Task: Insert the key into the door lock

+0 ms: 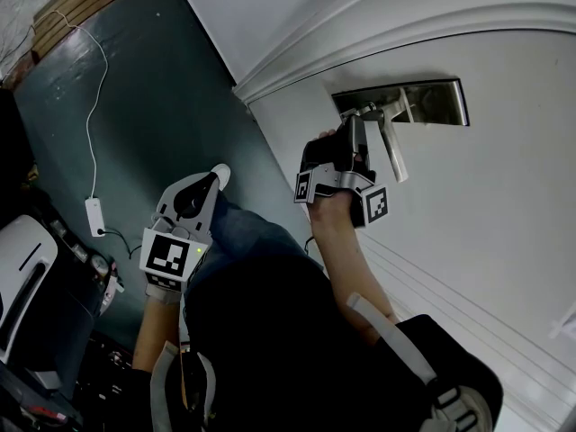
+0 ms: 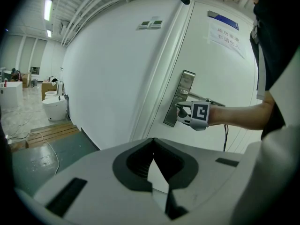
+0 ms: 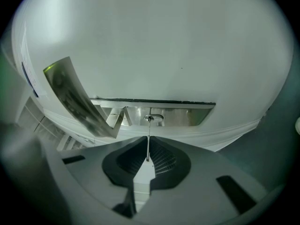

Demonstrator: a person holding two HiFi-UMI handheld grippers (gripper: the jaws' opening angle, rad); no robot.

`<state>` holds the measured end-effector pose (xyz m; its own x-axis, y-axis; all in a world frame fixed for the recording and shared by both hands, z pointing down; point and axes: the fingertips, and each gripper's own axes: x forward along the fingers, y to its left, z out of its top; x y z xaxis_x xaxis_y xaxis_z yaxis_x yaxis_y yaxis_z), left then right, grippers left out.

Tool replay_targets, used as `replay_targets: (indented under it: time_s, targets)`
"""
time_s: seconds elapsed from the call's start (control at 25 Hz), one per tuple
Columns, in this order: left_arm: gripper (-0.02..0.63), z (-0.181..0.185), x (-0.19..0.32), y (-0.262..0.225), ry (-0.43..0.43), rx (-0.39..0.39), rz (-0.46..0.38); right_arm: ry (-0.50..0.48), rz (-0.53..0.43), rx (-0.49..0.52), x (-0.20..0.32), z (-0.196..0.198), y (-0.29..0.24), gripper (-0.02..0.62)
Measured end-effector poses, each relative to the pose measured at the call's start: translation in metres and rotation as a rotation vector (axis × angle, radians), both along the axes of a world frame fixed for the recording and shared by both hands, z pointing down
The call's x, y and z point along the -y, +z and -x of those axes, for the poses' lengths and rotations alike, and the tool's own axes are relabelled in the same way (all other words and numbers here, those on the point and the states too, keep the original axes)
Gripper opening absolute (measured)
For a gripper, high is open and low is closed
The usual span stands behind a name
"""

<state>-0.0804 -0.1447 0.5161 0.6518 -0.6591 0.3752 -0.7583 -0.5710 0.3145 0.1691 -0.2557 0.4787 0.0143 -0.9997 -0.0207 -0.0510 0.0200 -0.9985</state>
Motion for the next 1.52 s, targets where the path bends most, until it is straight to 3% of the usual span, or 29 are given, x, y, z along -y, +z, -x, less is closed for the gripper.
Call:
replay_targets:
  time_s: [0.76, 1.52]
  targets:
    - [0.008, -0.007, -0.01, 0.004, 0.021, 0.003, 0.018, 0.057, 0.002, 0.022, 0.004, -0.017, -0.001, 0.032]
    - [0.008, -0.009, -0.003, 0.003, 0.028, 0.0, 0.016, 0.067, -0.015, -0.041, 0.01, -0.028, 0.003, 0.034]
